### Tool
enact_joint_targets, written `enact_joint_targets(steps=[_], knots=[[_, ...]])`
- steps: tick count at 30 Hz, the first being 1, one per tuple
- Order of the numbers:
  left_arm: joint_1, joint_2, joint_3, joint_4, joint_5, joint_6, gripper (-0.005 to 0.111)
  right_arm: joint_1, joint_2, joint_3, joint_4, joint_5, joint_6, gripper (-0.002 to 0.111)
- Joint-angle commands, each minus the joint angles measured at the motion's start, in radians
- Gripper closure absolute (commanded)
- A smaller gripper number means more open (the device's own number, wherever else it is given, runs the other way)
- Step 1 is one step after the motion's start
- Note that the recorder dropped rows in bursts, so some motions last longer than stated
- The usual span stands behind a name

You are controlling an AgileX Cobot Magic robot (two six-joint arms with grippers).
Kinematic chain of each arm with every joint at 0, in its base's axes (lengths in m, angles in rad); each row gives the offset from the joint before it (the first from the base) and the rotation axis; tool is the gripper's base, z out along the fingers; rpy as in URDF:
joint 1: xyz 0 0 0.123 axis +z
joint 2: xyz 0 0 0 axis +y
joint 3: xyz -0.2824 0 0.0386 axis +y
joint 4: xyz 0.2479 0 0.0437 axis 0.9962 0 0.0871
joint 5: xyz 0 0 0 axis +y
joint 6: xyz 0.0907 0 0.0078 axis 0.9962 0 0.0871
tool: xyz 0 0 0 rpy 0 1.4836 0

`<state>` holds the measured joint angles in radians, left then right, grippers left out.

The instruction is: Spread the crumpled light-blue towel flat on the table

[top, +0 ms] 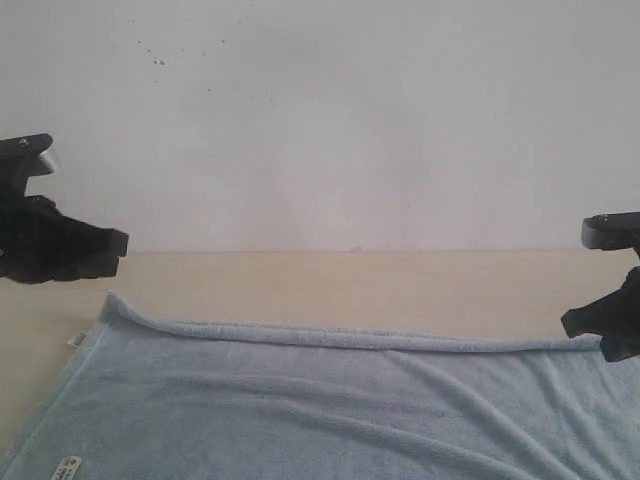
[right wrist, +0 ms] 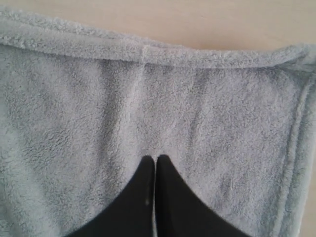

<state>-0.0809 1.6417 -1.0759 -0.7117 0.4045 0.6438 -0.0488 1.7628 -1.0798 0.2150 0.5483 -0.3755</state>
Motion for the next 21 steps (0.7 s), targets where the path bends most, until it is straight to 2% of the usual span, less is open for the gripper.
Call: enact_joint_targets(steps=[1,4,7,16,21], knots=[[0.001,0.131,-0.136,0.091,0.058,-0.058,0.089,-0.002,0.043,-0.030,0.008,-0.024,-0.027,0.108],[0.001,0.224,-0.210,0.209,0.126,-0.138,0.089,-0.002,0.051,-0.030,0.008,-0.045,-0.029,0.108],[0.001,0.286,-0.258,0.308,0.131,-0.210,0.089,-0.002,0.052,-0.030,0.008,-0.053,-0.029,0.108],[0.038,0.399,-0.337,0.340,0.147,-0.239,0.089,-0.002,0.052,-0.030,0.008,-0.055,-0.046,0.108],[0.053,0.431,-0.342,0.340,0.138,-0.239,0.103,-0.002,0.052,-0.030,0.010,-0.065,-0.046,0.108]])
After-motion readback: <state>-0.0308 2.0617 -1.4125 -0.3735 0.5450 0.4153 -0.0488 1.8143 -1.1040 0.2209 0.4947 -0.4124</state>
